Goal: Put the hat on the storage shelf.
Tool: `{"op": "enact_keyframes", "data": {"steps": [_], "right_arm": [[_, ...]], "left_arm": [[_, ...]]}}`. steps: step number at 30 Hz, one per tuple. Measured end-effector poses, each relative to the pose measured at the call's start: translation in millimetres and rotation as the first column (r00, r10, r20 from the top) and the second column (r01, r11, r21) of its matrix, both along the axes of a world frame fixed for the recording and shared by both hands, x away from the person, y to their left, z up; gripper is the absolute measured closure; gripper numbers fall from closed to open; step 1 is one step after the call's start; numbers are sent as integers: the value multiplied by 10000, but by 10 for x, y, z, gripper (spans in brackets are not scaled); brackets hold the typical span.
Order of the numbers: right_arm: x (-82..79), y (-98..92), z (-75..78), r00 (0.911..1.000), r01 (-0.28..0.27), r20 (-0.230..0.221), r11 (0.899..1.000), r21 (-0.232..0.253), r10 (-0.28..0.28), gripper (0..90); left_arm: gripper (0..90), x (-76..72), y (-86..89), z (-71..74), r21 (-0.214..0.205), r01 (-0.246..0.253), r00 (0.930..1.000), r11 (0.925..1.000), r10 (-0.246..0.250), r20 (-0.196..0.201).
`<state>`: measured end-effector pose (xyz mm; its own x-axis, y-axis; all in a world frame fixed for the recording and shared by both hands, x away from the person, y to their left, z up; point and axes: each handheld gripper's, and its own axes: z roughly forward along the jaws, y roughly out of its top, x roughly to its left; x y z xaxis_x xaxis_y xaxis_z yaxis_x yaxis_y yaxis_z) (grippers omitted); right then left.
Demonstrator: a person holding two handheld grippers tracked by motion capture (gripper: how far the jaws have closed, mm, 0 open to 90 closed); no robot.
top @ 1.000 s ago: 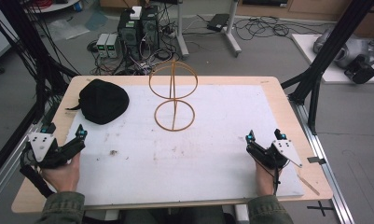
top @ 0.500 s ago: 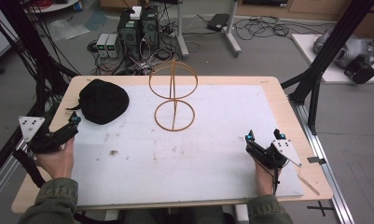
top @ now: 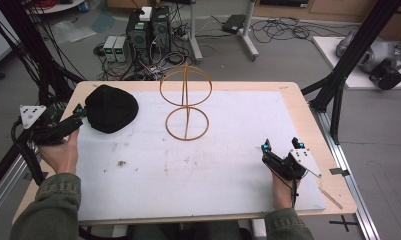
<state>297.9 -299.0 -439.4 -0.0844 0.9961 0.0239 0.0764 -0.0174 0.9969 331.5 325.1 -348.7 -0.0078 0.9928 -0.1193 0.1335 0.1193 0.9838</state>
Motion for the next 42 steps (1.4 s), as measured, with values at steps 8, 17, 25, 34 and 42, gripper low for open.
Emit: {"op": "enact_keyframes", "data": {"steps": [8,17,25,34,42], "right_arm": [[9,-7,12,10000,11,72,10000,30,-11,64],[15,-13,45,9998,57,180,9999,163,-60,64],[38,0,80,9998,-25,222,10000,48,24,64],[64,28,78,9998,-167,129,9998,91,165,64],[74,47,77,9997,-215,127,9997,105,214,64]], "left_arm": [[168,209,-10,-50,-96,-32,9995,9999,29,-300],[178,452,-29,12,65,-42,9989,10000,45,-469],[179,672,-48,35,286,-179,9964,9994,202,-826],[183,921,-79,13,537,-228,9917,9983,294,-1255],[188,1102,-152,-78,568,-122,9850,9983,218,-1713]]}}
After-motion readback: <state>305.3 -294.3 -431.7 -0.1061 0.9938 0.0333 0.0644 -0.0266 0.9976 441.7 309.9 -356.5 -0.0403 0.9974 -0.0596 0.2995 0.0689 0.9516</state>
